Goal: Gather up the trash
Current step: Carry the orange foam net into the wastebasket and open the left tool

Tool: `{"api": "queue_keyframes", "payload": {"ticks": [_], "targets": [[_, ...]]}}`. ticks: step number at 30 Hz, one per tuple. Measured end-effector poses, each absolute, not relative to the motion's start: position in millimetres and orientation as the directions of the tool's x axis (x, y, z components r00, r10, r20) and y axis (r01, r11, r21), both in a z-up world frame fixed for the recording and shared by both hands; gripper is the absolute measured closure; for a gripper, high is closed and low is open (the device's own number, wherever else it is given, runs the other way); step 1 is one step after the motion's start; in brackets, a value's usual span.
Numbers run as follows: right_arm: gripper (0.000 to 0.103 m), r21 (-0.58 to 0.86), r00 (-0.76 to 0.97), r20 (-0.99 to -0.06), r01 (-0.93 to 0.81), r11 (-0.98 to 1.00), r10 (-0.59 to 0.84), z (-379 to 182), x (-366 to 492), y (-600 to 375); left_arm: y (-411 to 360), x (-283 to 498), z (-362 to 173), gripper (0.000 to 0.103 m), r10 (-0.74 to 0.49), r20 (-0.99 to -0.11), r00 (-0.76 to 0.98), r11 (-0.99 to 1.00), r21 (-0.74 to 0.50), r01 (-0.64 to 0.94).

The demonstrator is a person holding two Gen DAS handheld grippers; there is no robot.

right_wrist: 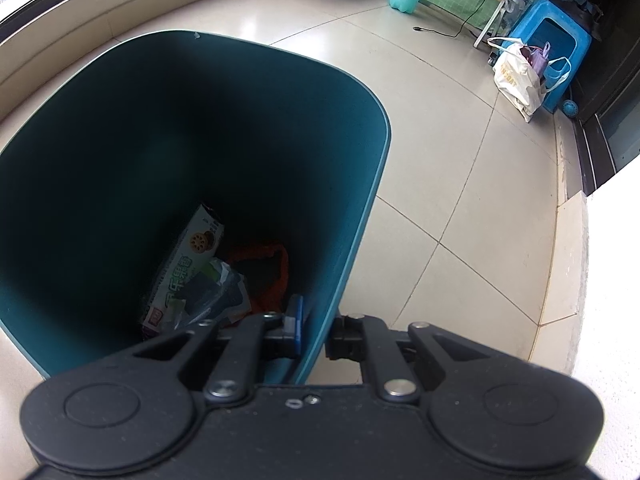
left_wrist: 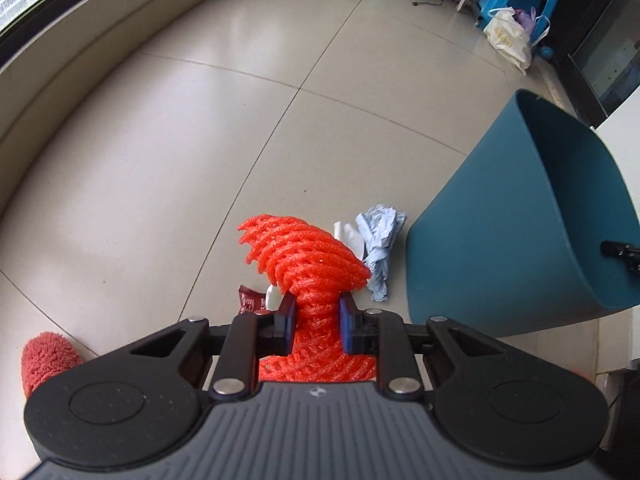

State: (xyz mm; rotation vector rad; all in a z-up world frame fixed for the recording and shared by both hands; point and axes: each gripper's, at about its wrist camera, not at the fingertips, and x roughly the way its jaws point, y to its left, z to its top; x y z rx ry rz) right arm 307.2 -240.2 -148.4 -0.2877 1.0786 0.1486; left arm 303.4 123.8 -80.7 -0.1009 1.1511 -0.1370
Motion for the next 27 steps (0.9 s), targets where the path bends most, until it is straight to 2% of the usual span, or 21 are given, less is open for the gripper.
{"api": "queue_keyframes", "payload": {"ticks": [7, 15, 20, 27], "targets": [[0.093, -0.165, 0.474, -0.88, -0.267, 0.95, -0.02, -148.8, 305.4, -239.3, 78.8, 311.0, -20.2, 0.083, -0.227, -0.854, 0.469, 0.973, -0.173, 0.155], [0.093, -0.171, 0.481, -0.877, -0.277, 0.945, -0.018, -149.1, 306.5, -237.7, -1.1, 329.6, 16.2, 0.083, -0.306, -0.805, 0.508, 0.941, -0.175, 0.289], [0.095, -0.149, 0.48, -0.877, -0.236, 0.96, -0.018, -148.4, 307.6, -241.2, -52.0, 344.7, 9.0, 0.083, -0.358, -0.798, 0.485, 0.916, -0.198, 0.349], [0.095, -0.194, 0.491, -0.87, -0.269, 0.943, -0.039, -143.3, 300.6, -233.7, -113.8, 366.4, -44.3, 0.083, -0.342, -0.855, 0.391, 0.897, -0.174, 0.405]]}}
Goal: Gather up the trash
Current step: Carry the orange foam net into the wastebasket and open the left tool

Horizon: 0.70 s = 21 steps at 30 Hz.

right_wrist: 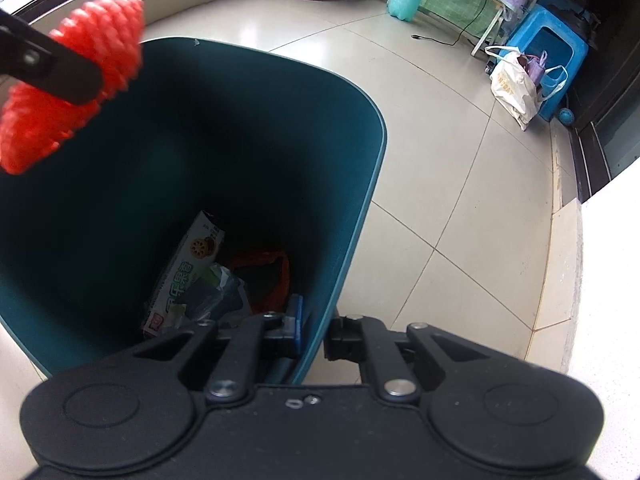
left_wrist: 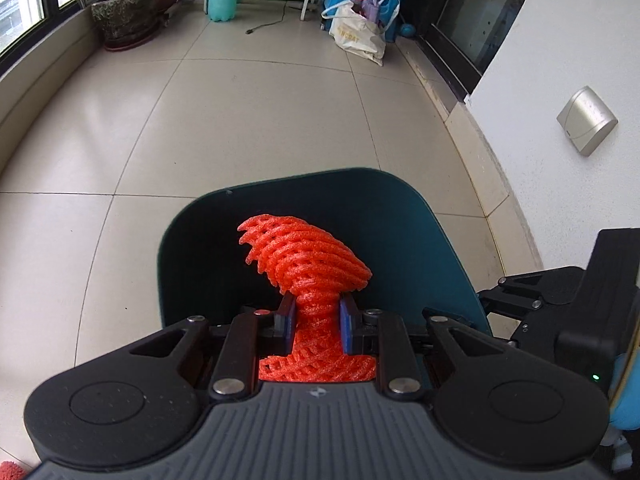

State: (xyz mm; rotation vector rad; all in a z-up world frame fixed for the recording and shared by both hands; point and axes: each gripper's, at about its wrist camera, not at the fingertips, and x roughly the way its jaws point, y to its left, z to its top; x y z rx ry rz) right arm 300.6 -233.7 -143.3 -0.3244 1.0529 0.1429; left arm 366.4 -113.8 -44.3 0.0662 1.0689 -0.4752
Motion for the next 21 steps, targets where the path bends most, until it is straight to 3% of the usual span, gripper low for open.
{"api": "queue_keyframes", "payload": {"ticks": [14, 21], "targets": [[0.097, -0.201, 0.524, -0.851, -0.308, 0.93, -0.01, -129.1, 284.2, -240.8, -154.5, 361.2, -120.1, 0.081, -0.247, -0.937, 0.246, 0.898, -0.126, 0.422], [0.097, -0.204, 0.527, -0.85, -0.309, 0.929, -0.012, -129.4, 282.7, -240.2, -144.3, 369.7, -130.6, 0.067, -0.256, -0.942, 0.218, 0.91, -0.159, 0.384]]}}
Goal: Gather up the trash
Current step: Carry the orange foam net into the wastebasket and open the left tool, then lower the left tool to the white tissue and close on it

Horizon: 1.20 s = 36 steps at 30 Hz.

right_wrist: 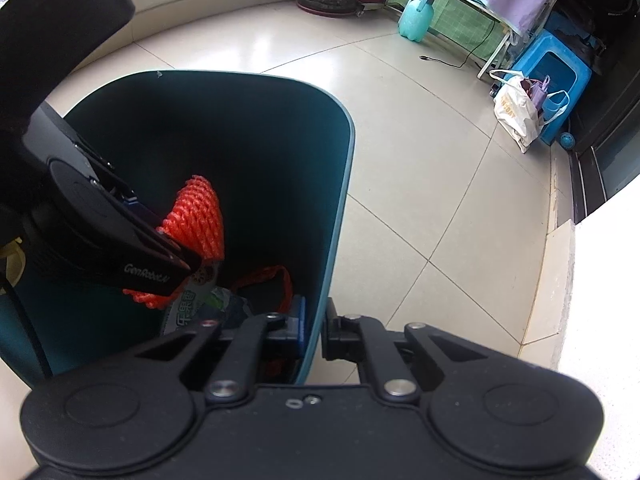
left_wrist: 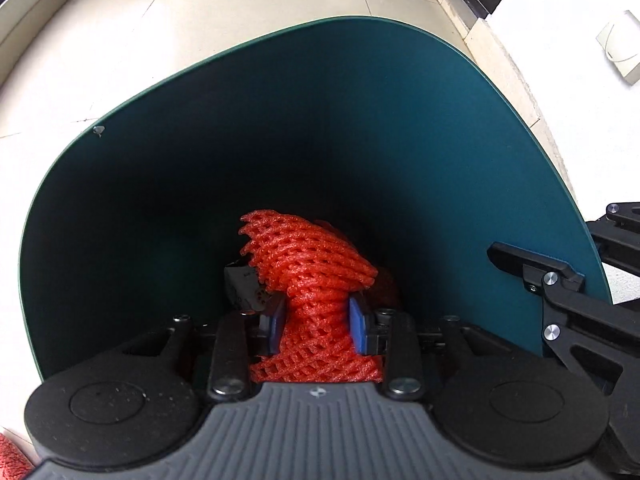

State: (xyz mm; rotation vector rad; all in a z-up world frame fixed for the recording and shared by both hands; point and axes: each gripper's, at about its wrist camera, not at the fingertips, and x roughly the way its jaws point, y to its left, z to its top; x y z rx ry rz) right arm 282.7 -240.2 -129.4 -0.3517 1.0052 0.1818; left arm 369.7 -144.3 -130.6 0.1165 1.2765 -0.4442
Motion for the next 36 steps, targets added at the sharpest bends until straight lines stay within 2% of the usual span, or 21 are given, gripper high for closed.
{"api": "queue_keyframes", "payload": {"ticks": [1, 3, 11, 17, 23, 25, 32, 36], "targets": [[0.097, -0.204, 0.527, -0.85, -0.309, 0.929, -0.011, -129.5, 279.1, -239.1, -142.7, 370.1, -131.0, 0.056, -0.263, -0.94, 0.218, 0.91, -0.167, 0.38], [0.097, -0.202, 0.527, -0.85, -0.307, 0.93, -0.01, -129.5, 279.3, -239.4, -138.6, 368.6, -130.0, 0.043, -0.269, -0.934, 0.234, 0.912, -0.169, 0.373], [0.097, -0.198, 0.524, -0.852, -0.296, 0.934, -0.014, -130.1, 280.2, -240.9, -125.4, 362.6, -119.6, 0.042, -0.298, -0.923, 0.243, 0.912, -0.2, 0.357], [0.097, -0.196, 0.522, -0.853, -0.29, 0.937, -0.017, -131.3, 283.0, -242.1, -113.9, 349.9, -89.3, 0.042, -0.302, -0.899, 0.317, 0.902, -0.162, 0.4], [0.098, -0.185, 0.513, -0.858, -0.274, 0.944, -0.019, -132.8, 285.8, -244.0, -84.4, 345.9, -55.1, 0.04, -0.343, -0.867, 0.362, 0.9, -0.193, 0.391], [0.098, -0.183, 0.513, -0.858, -0.274, 0.944, -0.018, -132.6, 286.6, -243.8, -71.0, 344.5, -43.3, 0.034, -0.347, -0.854, 0.389, 0.905, -0.195, 0.379], [0.098, -0.182, 0.511, -0.859, -0.269, 0.946, -0.019, -133.4, 288.1, -244.2, -3.8, 345.8, -8.7, 0.033, -0.328, -0.816, 0.476, 0.934, -0.205, 0.292], [0.098, -0.182, 0.508, -0.861, -0.265, 0.947, -0.023, -134.3, 288.5, -244.7, 40.5, 348.2, -10.2, 0.027, -0.27, -0.811, 0.519, 0.961, -0.195, 0.195]]}}
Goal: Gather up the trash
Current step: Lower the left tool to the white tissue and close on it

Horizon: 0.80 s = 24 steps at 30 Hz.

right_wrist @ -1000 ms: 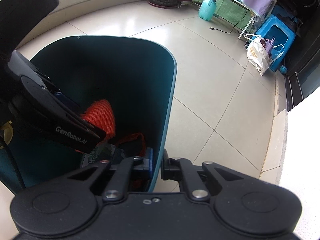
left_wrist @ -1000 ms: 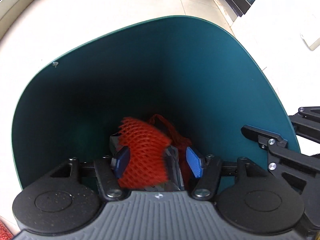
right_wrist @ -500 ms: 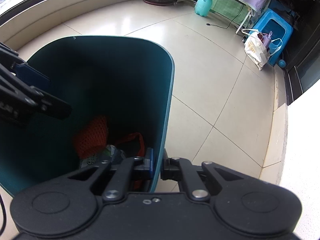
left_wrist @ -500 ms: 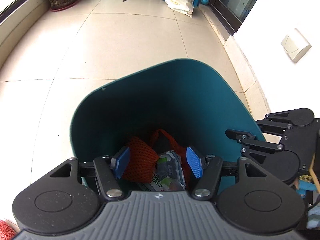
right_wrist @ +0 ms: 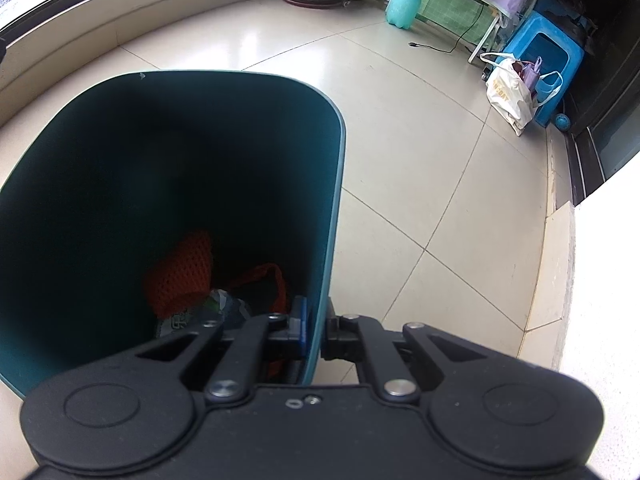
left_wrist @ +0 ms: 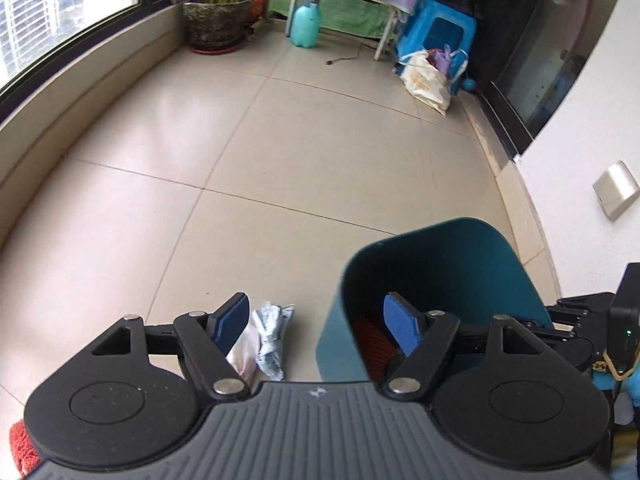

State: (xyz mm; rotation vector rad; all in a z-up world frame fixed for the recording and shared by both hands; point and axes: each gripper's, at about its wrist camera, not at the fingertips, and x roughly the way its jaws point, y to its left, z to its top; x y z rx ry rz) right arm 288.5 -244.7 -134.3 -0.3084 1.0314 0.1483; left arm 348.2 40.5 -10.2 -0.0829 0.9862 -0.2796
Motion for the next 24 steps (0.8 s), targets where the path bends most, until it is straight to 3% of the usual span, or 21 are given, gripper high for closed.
{"api": "queue_keyframes", "payload": {"ticks": [9, 24], "targets": [[0.098, -0.183, 0.502, -0.865, -0.261, 0.948, -0.029, -133.7, 292.1, -241.8, 101.0, 364.7, -96.8, 0.027, -0.145, -0.906, 0.399, 0.989, -0.145, 0.031], [0.097, -0.196, 0.489, -0.871, -0.263, 0.945, -0.045, -135.9, 296.4, -238.4, 76.7, 396.8, -276.0, 0.027, -0.117, -0.972, 0.202, 0.986, -0.088, 0.145]]}}
